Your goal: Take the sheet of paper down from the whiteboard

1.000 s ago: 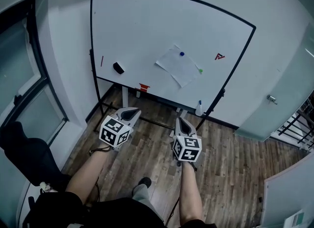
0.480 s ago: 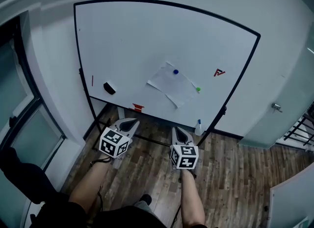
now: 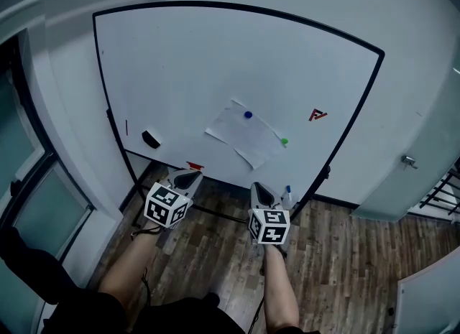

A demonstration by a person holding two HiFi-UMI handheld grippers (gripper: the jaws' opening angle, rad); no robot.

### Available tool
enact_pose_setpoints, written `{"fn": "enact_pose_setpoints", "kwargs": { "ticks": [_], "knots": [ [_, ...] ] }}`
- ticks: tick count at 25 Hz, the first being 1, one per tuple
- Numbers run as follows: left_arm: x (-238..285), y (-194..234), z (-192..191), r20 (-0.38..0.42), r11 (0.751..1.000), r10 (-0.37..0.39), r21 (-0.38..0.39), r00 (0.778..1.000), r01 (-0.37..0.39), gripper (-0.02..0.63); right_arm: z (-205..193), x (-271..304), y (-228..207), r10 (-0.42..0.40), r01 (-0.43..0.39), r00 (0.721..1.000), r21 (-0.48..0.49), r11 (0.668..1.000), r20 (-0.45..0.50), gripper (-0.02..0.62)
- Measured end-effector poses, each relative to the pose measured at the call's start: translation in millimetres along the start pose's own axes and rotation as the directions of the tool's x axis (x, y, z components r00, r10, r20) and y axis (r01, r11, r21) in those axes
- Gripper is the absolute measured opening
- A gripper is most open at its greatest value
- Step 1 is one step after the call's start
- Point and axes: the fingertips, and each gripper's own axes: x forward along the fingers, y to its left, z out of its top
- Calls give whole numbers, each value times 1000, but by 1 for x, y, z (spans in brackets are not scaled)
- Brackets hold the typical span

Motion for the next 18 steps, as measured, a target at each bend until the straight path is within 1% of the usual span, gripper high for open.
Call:
{"fn": "enact_pose_setpoints", "kwargs": {
  "ticks": [14,18],
  "knots": [
    [67,10,20,22,1000,-6,4,1000,6,21,16,31,-52,-13,13,1000,-14,1000,25,26],
    [80,10,18,20,1000,-18,-2,1000,18,21,11,37,-60,-18,19,1000,-7,1000,20,26]
  ]
}}
